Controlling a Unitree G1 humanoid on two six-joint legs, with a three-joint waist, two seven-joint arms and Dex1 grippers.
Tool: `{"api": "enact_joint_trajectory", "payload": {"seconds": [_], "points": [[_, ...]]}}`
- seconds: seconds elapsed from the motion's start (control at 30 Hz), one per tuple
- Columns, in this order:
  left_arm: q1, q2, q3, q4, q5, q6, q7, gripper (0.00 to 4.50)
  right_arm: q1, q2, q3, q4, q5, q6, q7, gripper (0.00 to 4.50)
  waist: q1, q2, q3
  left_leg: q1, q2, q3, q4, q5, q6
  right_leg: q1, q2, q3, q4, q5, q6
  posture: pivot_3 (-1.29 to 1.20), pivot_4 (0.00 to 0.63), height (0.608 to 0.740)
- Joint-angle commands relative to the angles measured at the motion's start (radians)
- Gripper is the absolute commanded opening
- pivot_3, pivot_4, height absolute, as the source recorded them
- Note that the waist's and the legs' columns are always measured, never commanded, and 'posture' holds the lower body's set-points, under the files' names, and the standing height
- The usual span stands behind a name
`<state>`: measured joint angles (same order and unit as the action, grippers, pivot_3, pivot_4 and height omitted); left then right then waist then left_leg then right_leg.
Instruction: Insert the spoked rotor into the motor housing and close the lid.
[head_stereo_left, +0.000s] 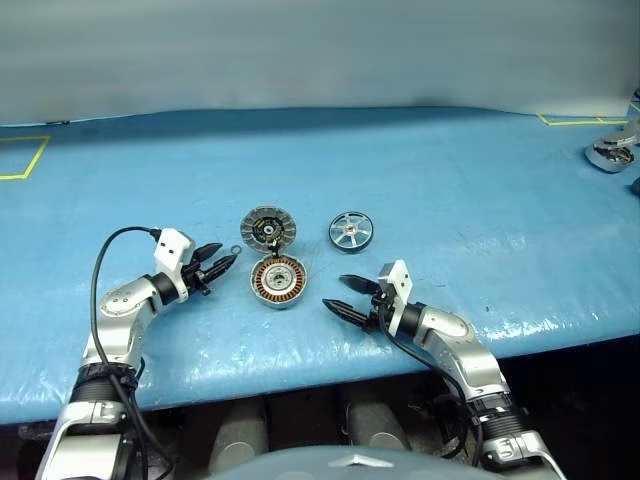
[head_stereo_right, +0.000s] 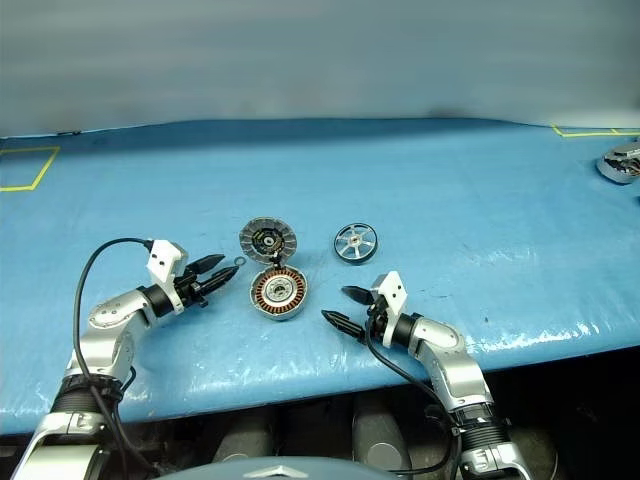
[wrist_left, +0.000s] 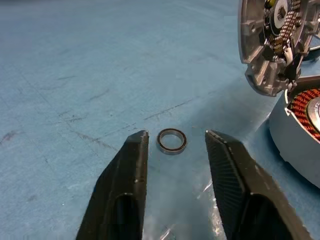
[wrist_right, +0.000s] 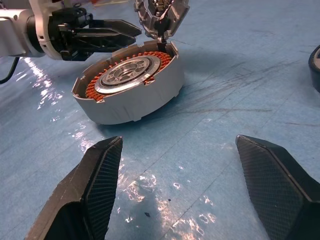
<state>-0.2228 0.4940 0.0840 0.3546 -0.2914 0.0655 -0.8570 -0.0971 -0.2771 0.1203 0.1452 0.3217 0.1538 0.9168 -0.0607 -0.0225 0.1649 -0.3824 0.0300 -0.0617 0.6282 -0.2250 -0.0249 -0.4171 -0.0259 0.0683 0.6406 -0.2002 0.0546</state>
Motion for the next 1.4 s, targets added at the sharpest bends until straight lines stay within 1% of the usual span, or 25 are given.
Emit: {"api": "enact_joint_trajectory", "payload": {"seconds": [0.03,0.13,0.27,0.63,0.67,0.7,0.77,0.8,0.87,1.1,1.27,1.4], "points": [[-0.017,0.014,-0.012,-0.011,0.009,-0.005,-0.029,2.06,-0.007,0.005,-0.002,-0.002,0.004,-0.017,0.002,3.82,0.0,0.0,0.0,0.0,0.0,0.0,0.0,0.0,0.0,0.0,0.0,0.0,0.0,0.0,0.0,0.0,0.15,0.74],[-0.038,0.01,-0.021,0.034,0.06,-0.059,0.015,2.06,-0.002,0.004,-0.004,-0.001,0.001,-0.025,0.0,3.82,0.001,0.0,0.0,0.0,0.0,0.0,0.0,0.0,0.0,0.0,0.0,0.0,0.0,0.0,0.0,0.0,0.15,0.74],[-0.095,-0.021,-0.042,0.119,0.103,-0.087,0.058,2.06,-0.002,0.0,-0.005,0.001,-0.004,-0.033,-0.003,3.82,0.002,0.0,0.0,0.0,0.0,0.0,0.0,0.0,0.0,0.0,0.0,0.0,0.0,0.0,0.0,0.0,0.15,0.74],[-0.169,-0.052,-0.069,0.239,0.137,-0.09,0.05,2.06,-0.006,-0.007,-0.003,0.002,-0.009,-0.039,-0.004,3.82,0.001,-0.001,0.0,0.0,0.0,0.0,0.0,0.0,0.0,0.001,0.0,0.0,0.0,0.0,0.0,0.0,0.15,0.74],[-0.17,-0.053,-0.07,0.241,0.136,-0.088,0.044,1.69,-0.005,-0.007,-0.003,0.002,-0.01,-0.039,-0.005,3.82,0.001,-0.001,0.0,0.0,0.0,0.0,0.0,0.0,0.0,0.001,0.0,0.0,0.0,0.0,0.0,0.0,0.15,0.74],[-0.168,-0.051,-0.075,0.239,0.137,-0.083,0.034,1.46,-0.005,-0.007,-0.004,0.002,-0.01,-0.04,-0.006,3.82,0.001,-0.001,0.0,0.0,0.0,0.0,0.0,0.0,0.0,0.001,0.0,0.0,0.0,0.0,0.0,0.0,0.15,0.74],[-0.161,-0.048,-0.078,0.235,0.143,-0.078,0.035,0.83,-0.002,-0.007,-0.004,0.003,-0.01,-0.041,-0.007,3.82,0.001,0.0,0.0,0.0,0.0,0.0,0.0,0.0,0.0,0.001,0.0,0.0,0.0,0.0,0.0,0.0,0.15,0.74],[-0.158,-0.046,-0.079,0.235,0.149,-0.078,0.042,0.64,-0.002,-0.007,-0.005,0.003,-0.011,-0.042,-0.008,3.82,0.001,-0.001,0.0,0.0,0.0,0.0,0.0,0.0,0.0,0.001,0.0,0.0,0.0,0.0,0.0,0.0,0.15,0.74],[-0.15,-0.039,-0.081,0.235,0.159,-0.084,0.044,0.64,0.0,-0.007,-0.005,0.004,-0.011,-0.044,-0.009,3.82,0.001,-0.001,0.0,0.0,0.0,0.0,0.0,0.0,0.0,0.001,0.0,0.0,0.0,0.0,0.0,0.0,0.15,0.74],[-0.113,-0.022,-0.058,0.197,0.132,-0.095,0.026,0.64,-0.009,-0.002,-0.004,0.015,-0.02,-0.053,-0.01,3.82,-0.001,0.0,0.0,0.001,0.0,0.0,0.0,0.0,0.0,0.001,0.0,0.0,0.0,0.0,0.0,0.0,0.15,0.74],[-0.038,0.001,-0.024,0.054,0.033,-0.067,-0.075,0.64,-0.015,-0.003,-0.007,0.021,-0.024,-0.074,-0.006,3.82,-0.004,0.0,0.0,0.001,0.0,0.0,0.0,0.0,0.0,0.001,0.0,0.0,0.0,0.0,0.0,0.0,0.15,0.74],[0.024,0.045,-0.032,-0.054,0.01,-0.05,-0.137,0.64,-0.02,-0.011,-0.005,0.032,-0.031,-0.083,0.002,3.82,-0.002,0.0,0.001,0.001,0.0,0.0,0.0,0.0,0.0,0.0,0.0,0.0,0.0,0.0,0.0,0.0,0.15,0.74]]}}
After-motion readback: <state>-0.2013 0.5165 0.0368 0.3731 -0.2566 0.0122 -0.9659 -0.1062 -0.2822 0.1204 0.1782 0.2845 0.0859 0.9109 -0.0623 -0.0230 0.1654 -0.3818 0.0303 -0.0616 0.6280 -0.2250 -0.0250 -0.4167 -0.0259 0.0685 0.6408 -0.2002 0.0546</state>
